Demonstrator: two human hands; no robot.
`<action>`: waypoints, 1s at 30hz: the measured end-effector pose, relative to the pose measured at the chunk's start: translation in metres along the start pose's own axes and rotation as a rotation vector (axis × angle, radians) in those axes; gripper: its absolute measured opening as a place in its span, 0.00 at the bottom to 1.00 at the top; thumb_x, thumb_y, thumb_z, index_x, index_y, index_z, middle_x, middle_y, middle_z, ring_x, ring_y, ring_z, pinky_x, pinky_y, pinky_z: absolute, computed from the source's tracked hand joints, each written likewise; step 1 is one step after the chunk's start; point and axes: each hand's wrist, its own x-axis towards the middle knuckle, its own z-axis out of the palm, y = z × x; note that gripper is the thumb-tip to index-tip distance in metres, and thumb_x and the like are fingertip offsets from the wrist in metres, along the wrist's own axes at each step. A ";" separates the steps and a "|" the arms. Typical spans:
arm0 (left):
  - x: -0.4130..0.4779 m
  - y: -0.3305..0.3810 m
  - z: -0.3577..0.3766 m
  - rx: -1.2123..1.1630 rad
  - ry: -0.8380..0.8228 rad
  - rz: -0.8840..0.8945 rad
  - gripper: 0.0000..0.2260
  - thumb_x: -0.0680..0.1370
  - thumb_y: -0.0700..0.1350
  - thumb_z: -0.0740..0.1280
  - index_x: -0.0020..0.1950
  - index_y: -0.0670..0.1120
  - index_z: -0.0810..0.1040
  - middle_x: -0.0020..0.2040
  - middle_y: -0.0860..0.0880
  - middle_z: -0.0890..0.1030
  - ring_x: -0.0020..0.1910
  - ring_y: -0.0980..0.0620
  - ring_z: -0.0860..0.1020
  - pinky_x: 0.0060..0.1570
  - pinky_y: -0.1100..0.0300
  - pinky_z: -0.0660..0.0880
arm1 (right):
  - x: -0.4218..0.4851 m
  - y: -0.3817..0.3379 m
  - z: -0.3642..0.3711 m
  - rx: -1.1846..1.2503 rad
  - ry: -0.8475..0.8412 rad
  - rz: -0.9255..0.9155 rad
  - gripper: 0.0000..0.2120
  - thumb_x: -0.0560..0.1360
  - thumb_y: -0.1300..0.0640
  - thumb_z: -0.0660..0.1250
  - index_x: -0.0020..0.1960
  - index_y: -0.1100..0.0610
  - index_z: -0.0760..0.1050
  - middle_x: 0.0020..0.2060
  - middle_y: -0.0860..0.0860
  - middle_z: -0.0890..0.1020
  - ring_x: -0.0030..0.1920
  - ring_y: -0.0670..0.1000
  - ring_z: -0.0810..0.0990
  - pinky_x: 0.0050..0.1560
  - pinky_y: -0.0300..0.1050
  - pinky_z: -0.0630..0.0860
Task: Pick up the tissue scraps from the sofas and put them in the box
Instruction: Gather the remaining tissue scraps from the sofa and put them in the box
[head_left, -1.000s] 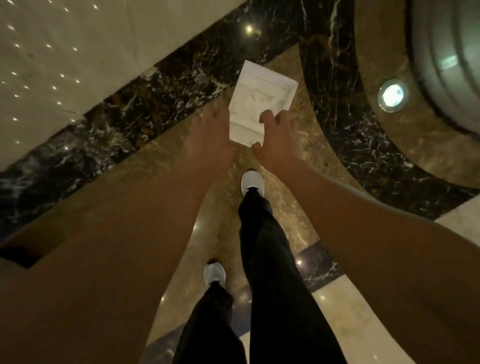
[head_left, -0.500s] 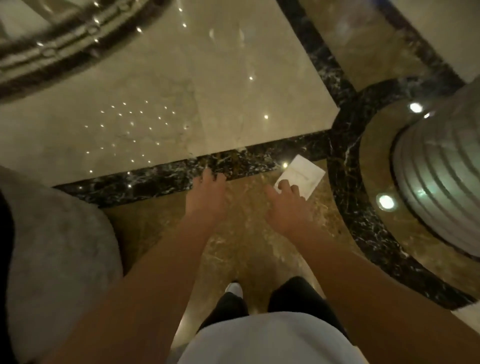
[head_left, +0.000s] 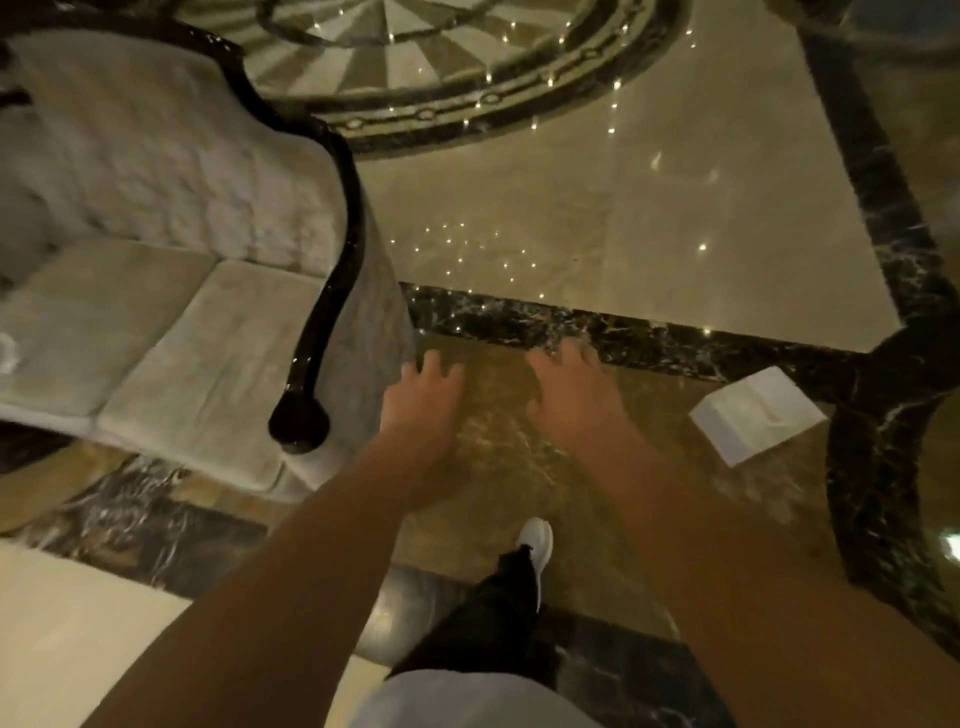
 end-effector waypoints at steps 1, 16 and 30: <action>-0.021 -0.011 0.003 -0.001 0.007 -0.023 0.23 0.72 0.43 0.69 0.64 0.49 0.66 0.64 0.43 0.65 0.60 0.39 0.68 0.50 0.45 0.76 | -0.012 -0.021 0.005 0.014 -0.003 -0.029 0.28 0.72 0.51 0.68 0.69 0.48 0.62 0.67 0.60 0.66 0.65 0.63 0.67 0.56 0.59 0.73; -0.212 -0.225 -0.007 -0.115 0.111 -0.493 0.22 0.69 0.42 0.69 0.60 0.49 0.66 0.58 0.45 0.67 0.54 0.42 0.69 0.39 0.52 0.71 | -0.031 -0.279 0.007 0.090 -0.043 -0.358 0.30 0.73 0.51 0.68 0.70 0.46 0.57 0.63 0.56 0.66 0.60 0.58 0.68 0.52 0.52 0.75; -0.384 -0.597 0.015 -0.149 0.105 -0.948 0.23 0.69 0.48 0.71 0.62 0.51 0.67 0.60 0.46 0.68 0.55 0.43 0.70 0.41 0.51 0.76 | -0.042 -0.723 0.092 0.093 -0.112 -0.778 0.29 0.75 0.53 0.63 0.72 0.46 0.56 0.65 0.55 0.66 0.60 0.57 0.68 0.56 0.52 0.73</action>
